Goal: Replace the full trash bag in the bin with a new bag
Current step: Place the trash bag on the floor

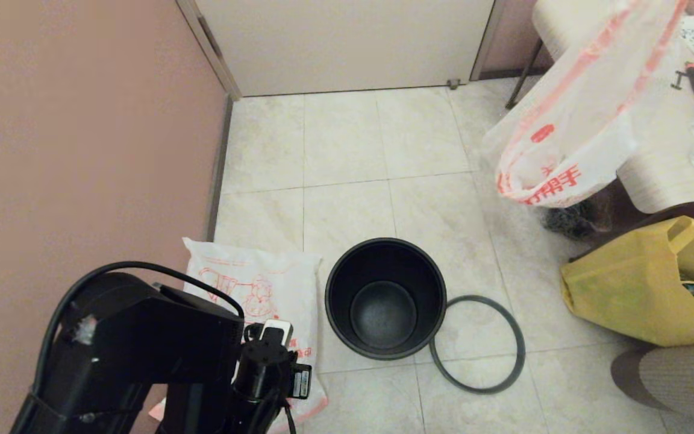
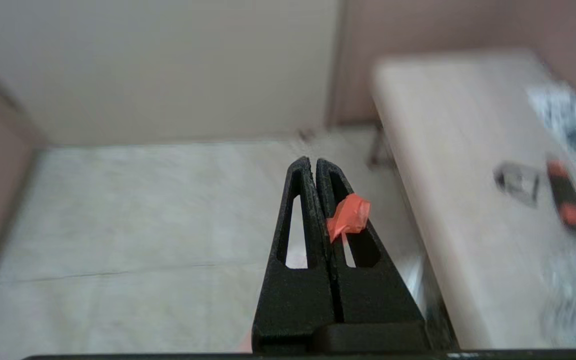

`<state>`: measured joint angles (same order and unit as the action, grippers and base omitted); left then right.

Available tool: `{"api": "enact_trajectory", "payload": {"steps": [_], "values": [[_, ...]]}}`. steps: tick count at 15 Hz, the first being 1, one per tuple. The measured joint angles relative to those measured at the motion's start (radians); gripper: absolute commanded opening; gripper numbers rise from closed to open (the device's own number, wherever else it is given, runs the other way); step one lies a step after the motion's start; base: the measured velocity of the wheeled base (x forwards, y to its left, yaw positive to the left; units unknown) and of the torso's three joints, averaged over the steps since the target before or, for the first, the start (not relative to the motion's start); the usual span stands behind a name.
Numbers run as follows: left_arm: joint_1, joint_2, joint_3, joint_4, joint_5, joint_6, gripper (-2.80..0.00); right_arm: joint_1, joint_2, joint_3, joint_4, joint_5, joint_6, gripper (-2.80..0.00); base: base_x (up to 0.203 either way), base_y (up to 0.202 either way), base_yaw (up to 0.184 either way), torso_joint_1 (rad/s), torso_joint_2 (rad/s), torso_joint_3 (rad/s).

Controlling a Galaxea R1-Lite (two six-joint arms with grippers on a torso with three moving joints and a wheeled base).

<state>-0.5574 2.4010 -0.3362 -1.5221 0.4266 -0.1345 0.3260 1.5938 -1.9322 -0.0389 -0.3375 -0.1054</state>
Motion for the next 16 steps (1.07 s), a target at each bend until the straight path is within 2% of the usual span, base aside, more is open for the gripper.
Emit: {"api": "enact_trajectory", "payload": {"steps": [4,7,10,11,12,14,16], "values": [[-0.006,0.002,0.003,0.001,0.007,0.0,-2.8,-0.209,0.227,0.041,-0.056,0.069,0.147,-2.8,0.0,0.0,0.0,0.0,0.0,0.0],[-0.006,0.001,0.001,0.0,0.006,0.004,-2.8,-0.312,0.454,0.026,-0.102,0.096,0.168,-2.8,0.0,0.0,0.0,0.0,0.0,0.0],[-0.007,0.001,-0.001,0.001,0.006,0.004,-2.8,-0.379,0.668,-0.012,-0.137,0.101,0.166,-2.8,0.0,0.0,0.0,0.0,0.0,0.0],[-0.007,0.001,-0.001,0.0,0.006,0.004,-2.8,-0.393,0.721,-0.017,-0.147,0.1,0.169,-0.71,0.0,0.0,0.0,0.0,0.0,0.0],[-0.007,0.001,-0.002,0.0,0.006,0.005,-2.8,-0.4,0.756,-0.018,-0.152,0.088,0.17,0.0,0.0,0.0,0.0,0.0,0.0,0.0],[-0.007,0.001,-0.002,0.0,0.006,0.005,-2.8,-0.402,0.78,0.004,-0.156,0.049,0.172,0.0,0.0,0.0,0.0,0.0,0.0,0.0],[-0.006,0.0,-0.001,0.0,0.007,0.005,-2.8,-0.394,0.75,0.053,-0.15,0.043,0.195,0.0,0.0,0.0,0.0,0.0,0.0,0.0]]}}
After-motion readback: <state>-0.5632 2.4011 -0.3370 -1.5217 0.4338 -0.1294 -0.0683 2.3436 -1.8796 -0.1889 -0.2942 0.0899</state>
